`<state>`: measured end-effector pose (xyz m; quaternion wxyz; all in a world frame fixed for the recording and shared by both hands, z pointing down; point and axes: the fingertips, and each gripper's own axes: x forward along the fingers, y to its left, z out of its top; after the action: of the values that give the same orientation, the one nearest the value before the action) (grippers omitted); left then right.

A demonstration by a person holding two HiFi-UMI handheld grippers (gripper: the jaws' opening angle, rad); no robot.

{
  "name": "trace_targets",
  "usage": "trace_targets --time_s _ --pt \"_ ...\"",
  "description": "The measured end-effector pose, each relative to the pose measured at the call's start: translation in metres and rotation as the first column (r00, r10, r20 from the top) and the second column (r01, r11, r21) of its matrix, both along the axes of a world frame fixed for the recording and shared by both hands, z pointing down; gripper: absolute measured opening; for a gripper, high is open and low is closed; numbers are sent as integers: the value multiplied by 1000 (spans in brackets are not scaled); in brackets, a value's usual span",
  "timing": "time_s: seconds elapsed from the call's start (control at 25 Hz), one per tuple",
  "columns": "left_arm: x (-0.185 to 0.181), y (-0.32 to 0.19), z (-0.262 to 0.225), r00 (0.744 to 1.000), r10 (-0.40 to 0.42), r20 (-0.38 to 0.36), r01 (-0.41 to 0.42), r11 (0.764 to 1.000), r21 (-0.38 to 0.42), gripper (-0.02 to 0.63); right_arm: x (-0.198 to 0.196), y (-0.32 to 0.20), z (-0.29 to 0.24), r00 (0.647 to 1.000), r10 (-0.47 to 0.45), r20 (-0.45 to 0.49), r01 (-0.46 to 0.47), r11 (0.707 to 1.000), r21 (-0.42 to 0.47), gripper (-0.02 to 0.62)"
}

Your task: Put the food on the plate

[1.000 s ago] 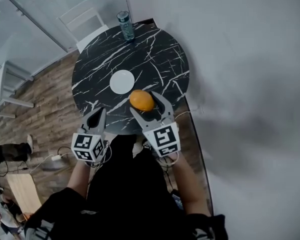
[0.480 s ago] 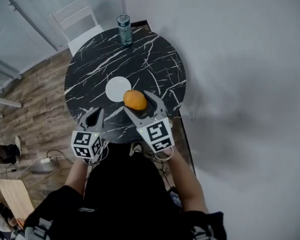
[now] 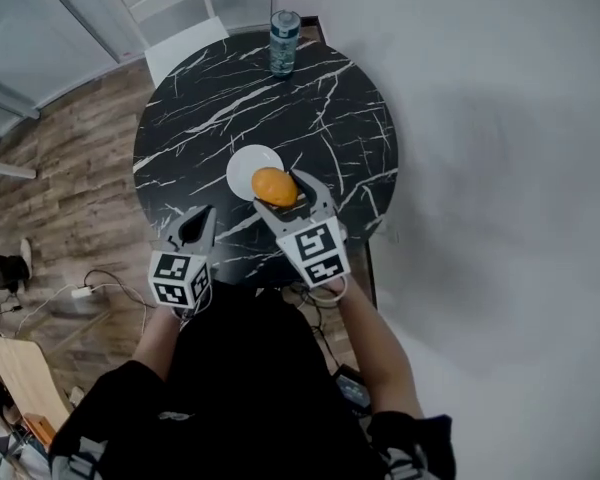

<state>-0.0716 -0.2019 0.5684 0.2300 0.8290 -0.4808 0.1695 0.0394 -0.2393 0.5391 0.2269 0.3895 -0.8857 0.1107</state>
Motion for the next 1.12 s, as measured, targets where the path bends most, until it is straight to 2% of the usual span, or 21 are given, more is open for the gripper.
trace_targets --time_s 0.24,0.44,0.88,1.12 --pt "-12 -19 27 1000 -11 -18 10 999 -49 -2 -21 -19 41 998 -33 -45 29 996 -89 311" --pt "-15 -34 48 1000 13 -14 -14 996 -86 0 -34 -33 70 995 -55 -77 43 987 -156 311" --pt "-33 -68 90 999 31 19 -27 988 -153 -1 -47 -55 125 985 -93 -148 51 963 -264 311" --pt "-35 -81 106 999 35 23 -31 984 -173 -1 -49 -59 152 984 -92 -150 39 946 -323 311"
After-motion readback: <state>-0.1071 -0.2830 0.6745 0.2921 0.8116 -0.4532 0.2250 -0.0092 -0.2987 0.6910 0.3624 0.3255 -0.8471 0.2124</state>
